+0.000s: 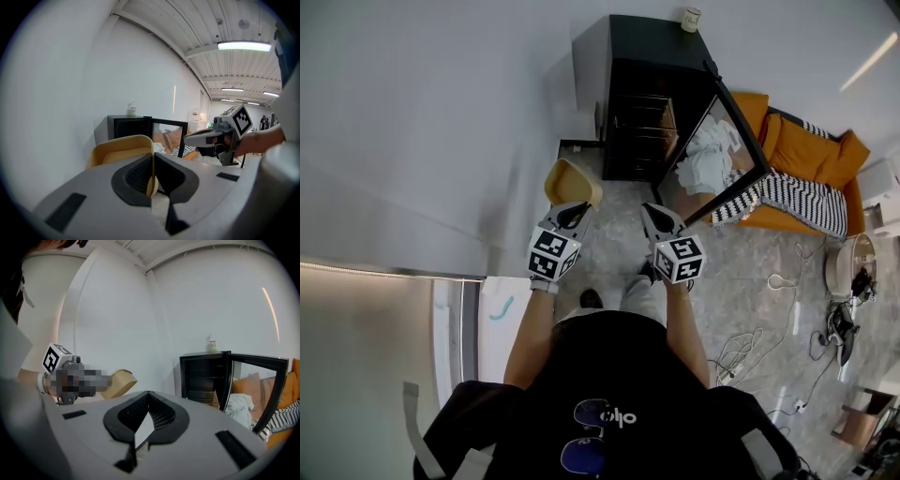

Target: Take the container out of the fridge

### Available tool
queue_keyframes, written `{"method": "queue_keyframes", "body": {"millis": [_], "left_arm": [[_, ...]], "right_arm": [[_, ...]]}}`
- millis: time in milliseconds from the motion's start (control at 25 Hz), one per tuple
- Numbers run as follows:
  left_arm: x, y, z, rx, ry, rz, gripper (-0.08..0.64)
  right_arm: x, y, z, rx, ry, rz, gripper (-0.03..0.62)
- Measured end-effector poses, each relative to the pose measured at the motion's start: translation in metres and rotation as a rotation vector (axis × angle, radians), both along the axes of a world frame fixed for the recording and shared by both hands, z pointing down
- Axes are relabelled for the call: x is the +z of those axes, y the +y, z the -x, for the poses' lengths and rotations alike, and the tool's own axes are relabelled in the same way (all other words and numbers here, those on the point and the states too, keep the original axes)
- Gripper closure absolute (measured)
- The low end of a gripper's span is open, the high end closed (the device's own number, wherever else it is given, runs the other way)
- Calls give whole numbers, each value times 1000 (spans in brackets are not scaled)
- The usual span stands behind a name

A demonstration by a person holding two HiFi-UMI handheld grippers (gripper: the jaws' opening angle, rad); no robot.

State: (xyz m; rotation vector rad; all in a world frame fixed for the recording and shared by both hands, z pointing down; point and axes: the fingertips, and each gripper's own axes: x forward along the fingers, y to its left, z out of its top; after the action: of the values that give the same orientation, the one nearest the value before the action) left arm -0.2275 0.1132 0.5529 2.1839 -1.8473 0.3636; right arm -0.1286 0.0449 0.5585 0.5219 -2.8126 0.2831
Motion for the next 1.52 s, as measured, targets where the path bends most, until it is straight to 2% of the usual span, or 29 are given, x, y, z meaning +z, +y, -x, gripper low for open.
{"method": "queue_keyframes", "body": {"millis": [1520], "left_arm": [[10, 6, -9, 30, -10, 28, 540]], "right_arm": [[9, 8, -3, -8, -1, 11, 584]]}}
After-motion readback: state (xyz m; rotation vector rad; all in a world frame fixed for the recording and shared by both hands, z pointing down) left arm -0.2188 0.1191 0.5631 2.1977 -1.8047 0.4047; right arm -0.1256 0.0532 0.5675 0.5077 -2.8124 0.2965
